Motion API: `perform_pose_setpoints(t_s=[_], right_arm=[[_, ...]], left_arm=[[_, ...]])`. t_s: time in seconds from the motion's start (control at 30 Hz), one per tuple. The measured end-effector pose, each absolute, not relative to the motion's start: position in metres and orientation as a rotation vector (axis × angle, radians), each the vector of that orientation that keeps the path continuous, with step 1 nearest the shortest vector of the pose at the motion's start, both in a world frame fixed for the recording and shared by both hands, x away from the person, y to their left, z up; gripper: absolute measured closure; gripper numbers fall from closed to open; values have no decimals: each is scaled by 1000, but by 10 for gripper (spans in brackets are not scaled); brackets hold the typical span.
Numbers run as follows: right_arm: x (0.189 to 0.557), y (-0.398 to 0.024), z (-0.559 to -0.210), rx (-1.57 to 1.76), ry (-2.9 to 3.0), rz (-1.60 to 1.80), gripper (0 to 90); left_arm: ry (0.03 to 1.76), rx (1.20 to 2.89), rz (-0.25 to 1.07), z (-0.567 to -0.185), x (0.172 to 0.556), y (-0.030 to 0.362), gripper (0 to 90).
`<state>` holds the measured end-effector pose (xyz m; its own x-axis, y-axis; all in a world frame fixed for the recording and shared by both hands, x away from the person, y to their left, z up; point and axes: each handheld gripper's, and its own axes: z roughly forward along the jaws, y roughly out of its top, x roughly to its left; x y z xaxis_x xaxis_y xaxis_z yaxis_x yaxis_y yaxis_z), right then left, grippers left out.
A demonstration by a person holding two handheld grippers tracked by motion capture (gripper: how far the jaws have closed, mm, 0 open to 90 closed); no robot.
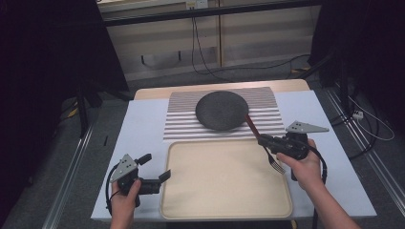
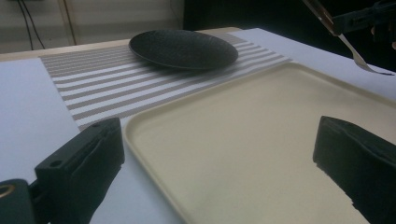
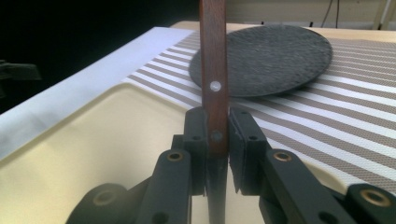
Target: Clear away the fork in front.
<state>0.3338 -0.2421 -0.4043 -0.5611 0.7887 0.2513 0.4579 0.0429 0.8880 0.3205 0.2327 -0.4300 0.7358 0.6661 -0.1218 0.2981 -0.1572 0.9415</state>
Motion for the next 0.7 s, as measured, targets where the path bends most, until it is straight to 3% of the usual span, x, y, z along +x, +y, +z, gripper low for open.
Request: perform_pose_setpoints(t_s=[0.7], right_arm=[[313,-207,-413,1140,2046,1662,784]], left_arm=[[738,1778,327,-409,326,192,21]])
